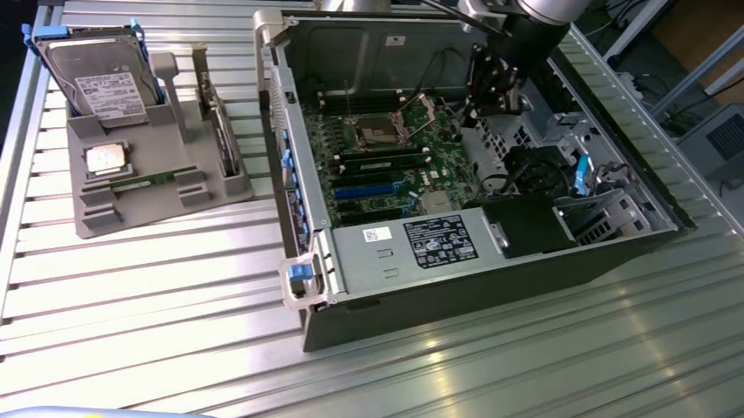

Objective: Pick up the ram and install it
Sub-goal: 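Press down the ram until it locks into place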

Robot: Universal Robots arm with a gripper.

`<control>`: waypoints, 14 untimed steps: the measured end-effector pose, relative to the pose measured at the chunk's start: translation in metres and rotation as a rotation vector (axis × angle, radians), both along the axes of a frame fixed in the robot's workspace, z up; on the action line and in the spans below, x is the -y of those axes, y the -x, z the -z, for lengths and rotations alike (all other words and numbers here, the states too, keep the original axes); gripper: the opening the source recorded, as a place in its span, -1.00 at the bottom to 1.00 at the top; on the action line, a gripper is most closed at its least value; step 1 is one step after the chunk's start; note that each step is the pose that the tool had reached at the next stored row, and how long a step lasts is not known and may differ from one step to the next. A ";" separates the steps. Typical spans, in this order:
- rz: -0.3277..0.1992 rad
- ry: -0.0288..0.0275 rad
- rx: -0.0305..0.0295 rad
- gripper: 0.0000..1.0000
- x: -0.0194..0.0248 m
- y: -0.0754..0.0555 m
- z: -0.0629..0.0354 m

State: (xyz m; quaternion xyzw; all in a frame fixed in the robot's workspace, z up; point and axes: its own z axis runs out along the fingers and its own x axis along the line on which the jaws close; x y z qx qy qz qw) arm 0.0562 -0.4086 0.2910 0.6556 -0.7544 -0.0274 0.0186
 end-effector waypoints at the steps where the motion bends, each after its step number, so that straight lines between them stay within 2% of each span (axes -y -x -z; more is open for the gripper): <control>1: 0.030 0.0008 0.0000 -0.79 0.0000 0.000 0.0001; 2: 0.051 0.0016 0.0001 -0.79 0.0000 0.000 0.0002; 5: 0.161 0.0060 0.0000 -0.79 0.0000 0.000 0.0007; 7: 0.221 0.0064 -0.0001 -0.79 0.0000 0.000 0.0007; 11: 0.311 0.0070 -0.0003 -0.79 0.0000 0.000 0.0009; 14: 0.357 0.0104 0.0000 -0.79 0.0001 0.000 0.0010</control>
